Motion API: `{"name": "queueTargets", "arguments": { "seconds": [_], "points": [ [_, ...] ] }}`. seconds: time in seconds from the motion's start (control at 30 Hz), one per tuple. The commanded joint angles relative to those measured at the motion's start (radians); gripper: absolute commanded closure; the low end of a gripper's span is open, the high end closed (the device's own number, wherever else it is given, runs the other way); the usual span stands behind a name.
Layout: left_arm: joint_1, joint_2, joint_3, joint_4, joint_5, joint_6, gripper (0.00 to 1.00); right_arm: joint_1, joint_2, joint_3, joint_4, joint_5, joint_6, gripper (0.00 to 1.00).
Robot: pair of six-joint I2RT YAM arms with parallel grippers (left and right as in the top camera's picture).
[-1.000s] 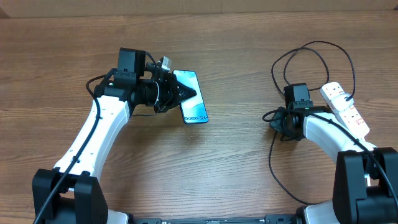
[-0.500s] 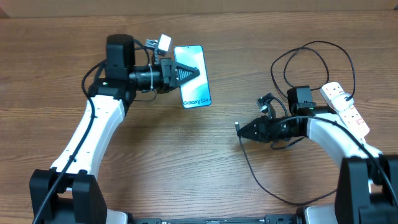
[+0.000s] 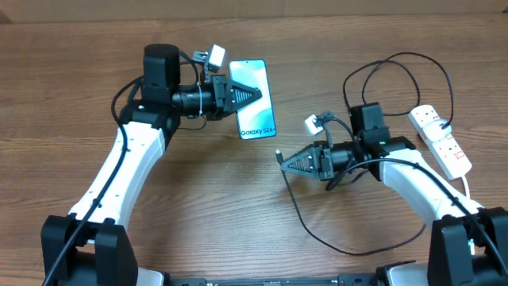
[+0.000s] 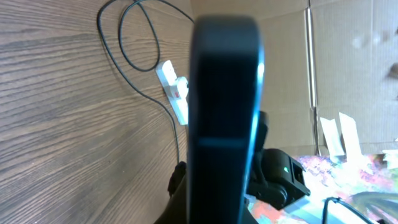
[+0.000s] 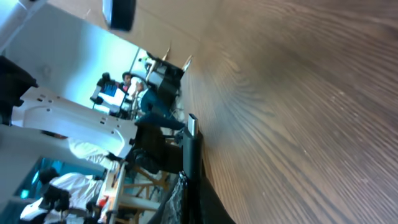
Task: Plug charger to phone and switch on socket
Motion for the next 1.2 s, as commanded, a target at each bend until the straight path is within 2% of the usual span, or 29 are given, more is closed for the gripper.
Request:
{"name": "queueTargets", "arguments": {
  "seconds": [0.0,0.13,0.33,0.43,1.17],
  "points": [
    [-0.008,-0.003,0.02,0.011,-0.04,-0.018,0.96,0.029,-0.017,0.04,0.057,0.0,0.162,0.96],
    [-0.008,-0.003,0.02,0.018,-0.09,-0.015,0.96,0.055,-0.02,0.053,0.148,-0.004,0.289,0.96],
    [-0.009,-0.003,0.02,0.044,-0.094,0.006,0.96,0.093,-0.02,0.053,0.27,-0.042,0.404,0.96],
    [-0.009,-0.003,0.02,0.051,-0.094,0.009,0.96,0.095,-0.02,0.053,0.366,-0.056,0.51,0.96],
    [-0.007,-0.003,0.02,0.112,0.053,0.019,0.96,0.089,-0.019,0.053,0.45,-0.037,0.519,0.96]
  ]
}}
